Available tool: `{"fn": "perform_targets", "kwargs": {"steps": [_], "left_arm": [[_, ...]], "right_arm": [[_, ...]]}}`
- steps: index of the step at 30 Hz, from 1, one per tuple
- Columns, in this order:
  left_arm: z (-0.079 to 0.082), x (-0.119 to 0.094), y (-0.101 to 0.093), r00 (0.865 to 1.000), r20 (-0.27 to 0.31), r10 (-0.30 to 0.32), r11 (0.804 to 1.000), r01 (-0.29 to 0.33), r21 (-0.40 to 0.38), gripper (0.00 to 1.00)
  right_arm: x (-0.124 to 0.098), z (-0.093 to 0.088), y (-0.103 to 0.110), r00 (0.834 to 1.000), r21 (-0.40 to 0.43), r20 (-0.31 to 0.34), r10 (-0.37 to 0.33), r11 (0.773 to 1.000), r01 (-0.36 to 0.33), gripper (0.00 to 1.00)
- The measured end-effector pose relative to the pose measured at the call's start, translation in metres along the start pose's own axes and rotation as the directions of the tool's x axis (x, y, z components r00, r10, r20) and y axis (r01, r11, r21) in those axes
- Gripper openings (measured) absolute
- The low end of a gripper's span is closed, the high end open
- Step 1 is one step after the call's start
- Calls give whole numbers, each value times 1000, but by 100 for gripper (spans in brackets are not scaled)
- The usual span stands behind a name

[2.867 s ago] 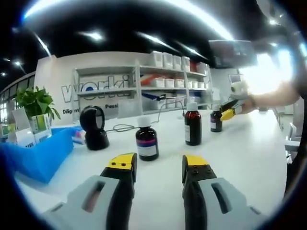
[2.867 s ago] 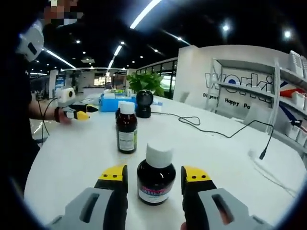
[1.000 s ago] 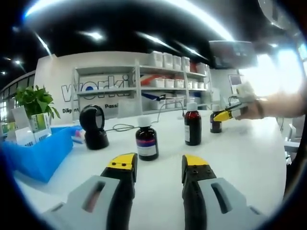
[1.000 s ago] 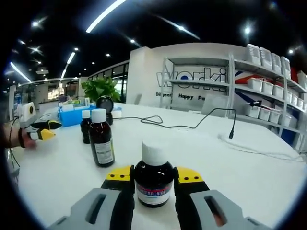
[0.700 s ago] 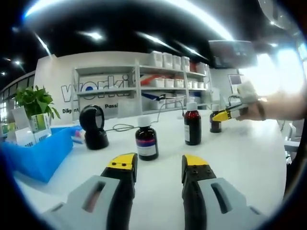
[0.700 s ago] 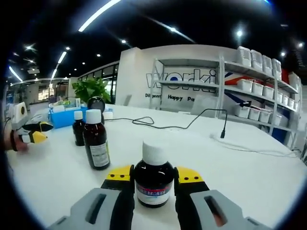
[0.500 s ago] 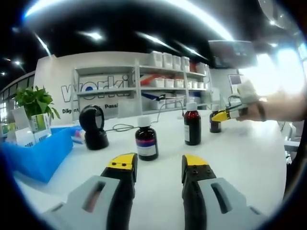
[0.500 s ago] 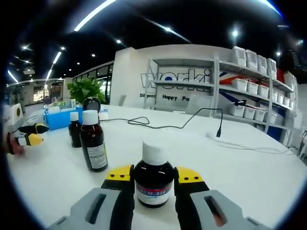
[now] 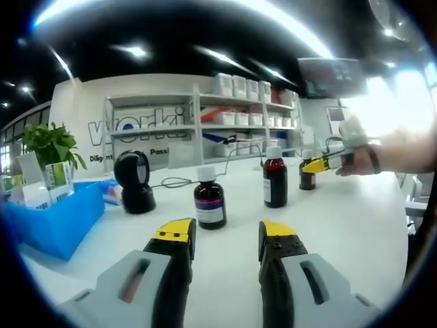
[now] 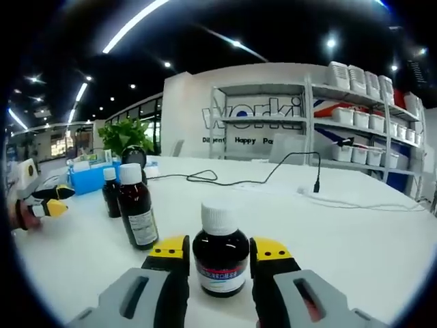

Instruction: Rotate the medicine bottle to make it face forward pick up the medicine bottle inspect the drug traceability code place the medicine on the table

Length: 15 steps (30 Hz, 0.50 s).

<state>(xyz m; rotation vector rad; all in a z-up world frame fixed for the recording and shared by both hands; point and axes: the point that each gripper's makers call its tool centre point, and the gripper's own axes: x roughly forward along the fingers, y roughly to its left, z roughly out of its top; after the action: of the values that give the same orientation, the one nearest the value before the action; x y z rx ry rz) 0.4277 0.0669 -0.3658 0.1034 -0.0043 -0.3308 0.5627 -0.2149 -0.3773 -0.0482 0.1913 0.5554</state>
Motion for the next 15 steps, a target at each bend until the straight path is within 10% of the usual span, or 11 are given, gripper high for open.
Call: {"fn": "perform_targets", "kwargs": {"steps": [5,15], "left_arm": [[-1,0,0,1000,-3,2,1000,-2,1,28],[0,0,1,1000,-1,7,1000,-7,2,28]], "right_arm": [[-2,-2,9,988,-146,-22,151,977,-153,40],[-9,2,19,899,-207,-112,424,875,-438,38]]}}
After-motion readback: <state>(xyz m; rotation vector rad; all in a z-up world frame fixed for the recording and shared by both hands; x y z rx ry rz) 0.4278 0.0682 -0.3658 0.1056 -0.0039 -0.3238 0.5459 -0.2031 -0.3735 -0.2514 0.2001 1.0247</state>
